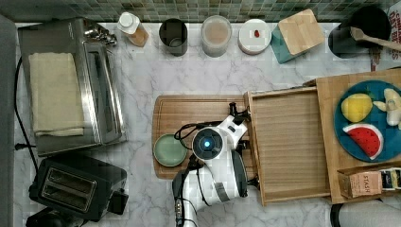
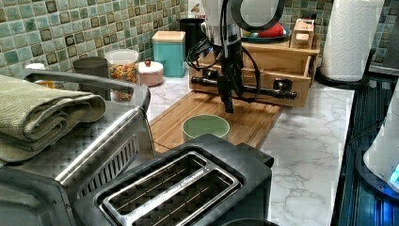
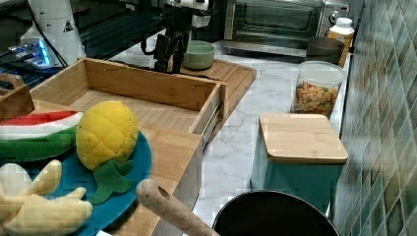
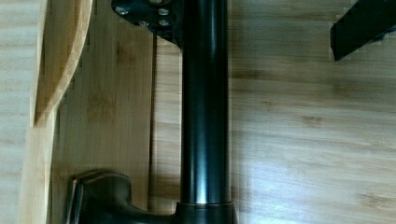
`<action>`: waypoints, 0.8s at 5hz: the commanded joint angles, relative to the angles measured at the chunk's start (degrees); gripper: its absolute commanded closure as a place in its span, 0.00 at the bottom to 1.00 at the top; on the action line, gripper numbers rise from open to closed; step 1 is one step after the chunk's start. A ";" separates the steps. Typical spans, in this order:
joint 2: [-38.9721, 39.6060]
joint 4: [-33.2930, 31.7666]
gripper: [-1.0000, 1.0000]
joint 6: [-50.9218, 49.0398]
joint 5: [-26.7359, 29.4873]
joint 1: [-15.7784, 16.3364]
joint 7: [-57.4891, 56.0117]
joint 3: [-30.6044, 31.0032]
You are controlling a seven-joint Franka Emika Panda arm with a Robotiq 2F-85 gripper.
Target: Open the drawer.
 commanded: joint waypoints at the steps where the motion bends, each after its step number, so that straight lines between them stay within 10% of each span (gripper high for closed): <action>1: -2.79 0.22 0.00 2.90 2.06 5.84 3.82 6.12; 4: -2.78 0.25 0.00 2.90 2.05 5.52 3.83 6.44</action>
